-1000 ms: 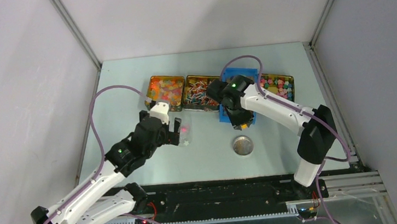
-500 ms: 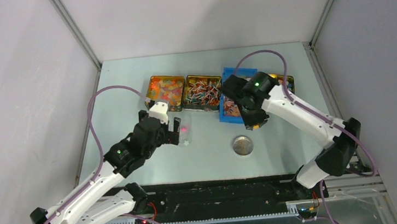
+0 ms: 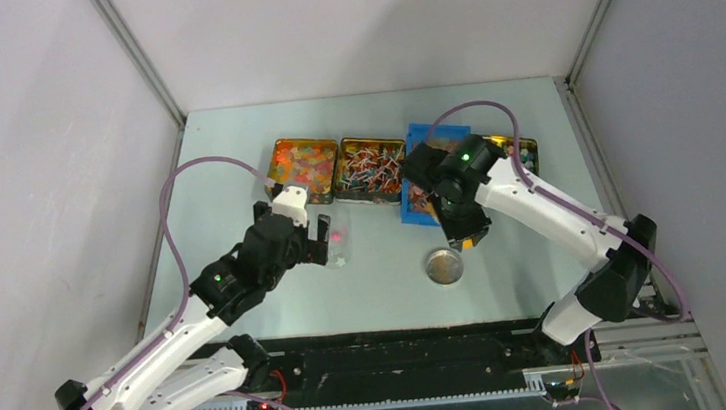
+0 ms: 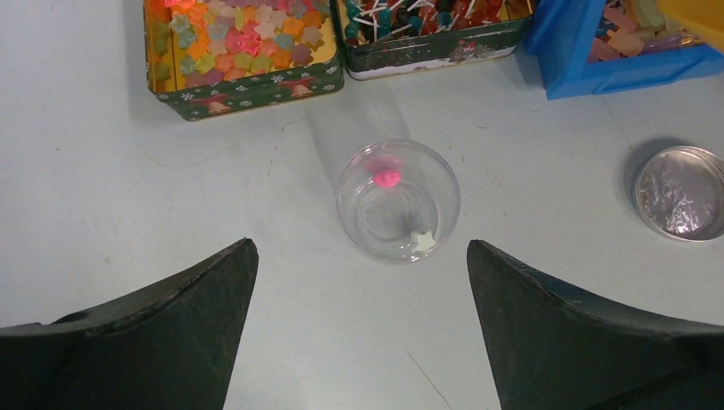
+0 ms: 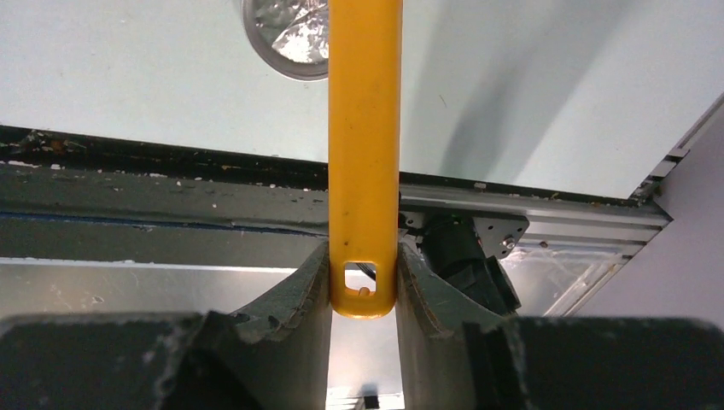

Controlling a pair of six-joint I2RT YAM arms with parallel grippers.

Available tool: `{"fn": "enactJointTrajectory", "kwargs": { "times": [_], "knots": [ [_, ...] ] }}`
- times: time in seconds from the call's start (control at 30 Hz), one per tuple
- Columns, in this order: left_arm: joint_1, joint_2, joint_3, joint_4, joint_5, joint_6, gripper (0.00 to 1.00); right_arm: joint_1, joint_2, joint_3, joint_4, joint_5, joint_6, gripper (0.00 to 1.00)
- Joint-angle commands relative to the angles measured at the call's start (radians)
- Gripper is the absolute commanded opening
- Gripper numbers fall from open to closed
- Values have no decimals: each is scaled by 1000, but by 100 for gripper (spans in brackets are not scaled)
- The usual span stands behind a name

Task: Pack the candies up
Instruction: Scoop the fake candies from the storage box.

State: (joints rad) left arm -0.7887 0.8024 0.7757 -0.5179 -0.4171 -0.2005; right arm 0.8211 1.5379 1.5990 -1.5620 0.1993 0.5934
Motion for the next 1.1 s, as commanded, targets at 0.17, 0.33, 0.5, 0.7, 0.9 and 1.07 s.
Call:
{"fn": "enactJointTrajectory", "kwargs": {
  "times": [0.17,0.33,0.5,0.7,0.9,1.07],
  "knots": [
    [-2,-12,-1,29,-36,9,100,-19,153,42,-42,48,-35,0],
    [-3,-10,-1,27,-40,9,100,-38,217,88,-32,93,-40,0],
    [-3,-6,0,28,-39,10,100,-65,242,124,1,102,-56,0],
    [-2,-3,0,28,-41,12,100,-104,247,97,92,93,-76,0],
    [-3,-2,0,28,-44,12,100,-119,250,35,186,82,-87,0],
    [-2,-2,2,28,-46,13,100,-122,252,-34,257,68,-89,0]
  ]
}}
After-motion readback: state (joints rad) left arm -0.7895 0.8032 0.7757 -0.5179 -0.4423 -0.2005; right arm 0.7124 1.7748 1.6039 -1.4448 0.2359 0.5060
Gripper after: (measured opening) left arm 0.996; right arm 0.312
